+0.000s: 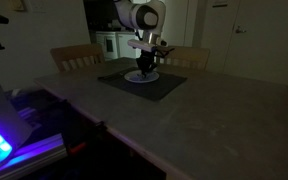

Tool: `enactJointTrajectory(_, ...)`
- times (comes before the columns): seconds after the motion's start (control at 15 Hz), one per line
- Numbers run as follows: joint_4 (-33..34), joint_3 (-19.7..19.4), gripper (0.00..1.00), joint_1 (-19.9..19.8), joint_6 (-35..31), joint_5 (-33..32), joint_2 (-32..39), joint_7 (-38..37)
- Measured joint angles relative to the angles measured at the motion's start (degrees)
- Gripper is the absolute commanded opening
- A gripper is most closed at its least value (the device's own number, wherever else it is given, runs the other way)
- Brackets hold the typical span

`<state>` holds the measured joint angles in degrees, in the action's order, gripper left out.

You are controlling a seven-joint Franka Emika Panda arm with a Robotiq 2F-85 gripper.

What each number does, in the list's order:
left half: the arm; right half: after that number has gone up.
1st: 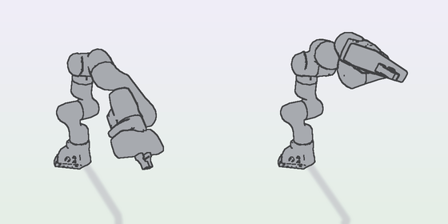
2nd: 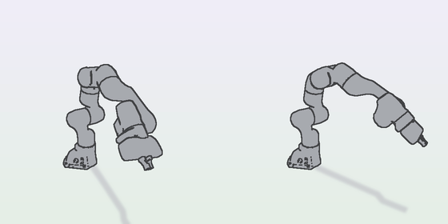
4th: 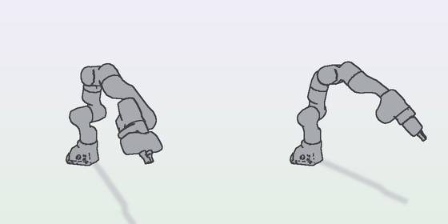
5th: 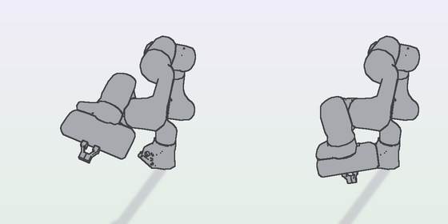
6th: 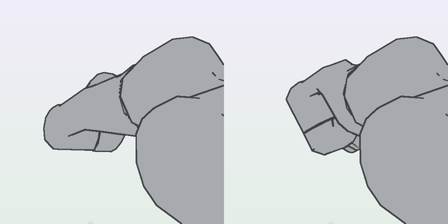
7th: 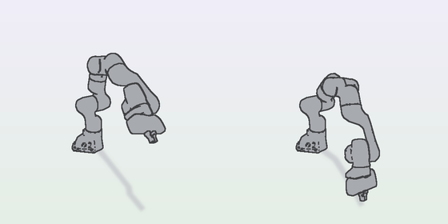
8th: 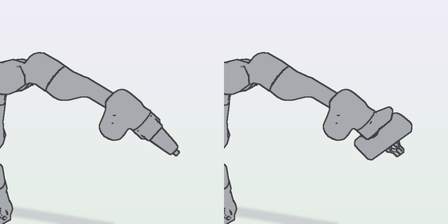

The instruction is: Use the blue cloth to wipe the plate

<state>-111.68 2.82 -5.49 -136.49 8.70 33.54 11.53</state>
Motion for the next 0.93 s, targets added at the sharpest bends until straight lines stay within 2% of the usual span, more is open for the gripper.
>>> enactJointTrajectory(0.53, 3.68, 1.79, 0.02, -0.41, 1.37, 0.11, 2.22, 2.88)
enactJointTrajectory(0.93, 6.82, 4.50, 0.02, -2.86, 7.02, 1.88, 4.03, 10.79)
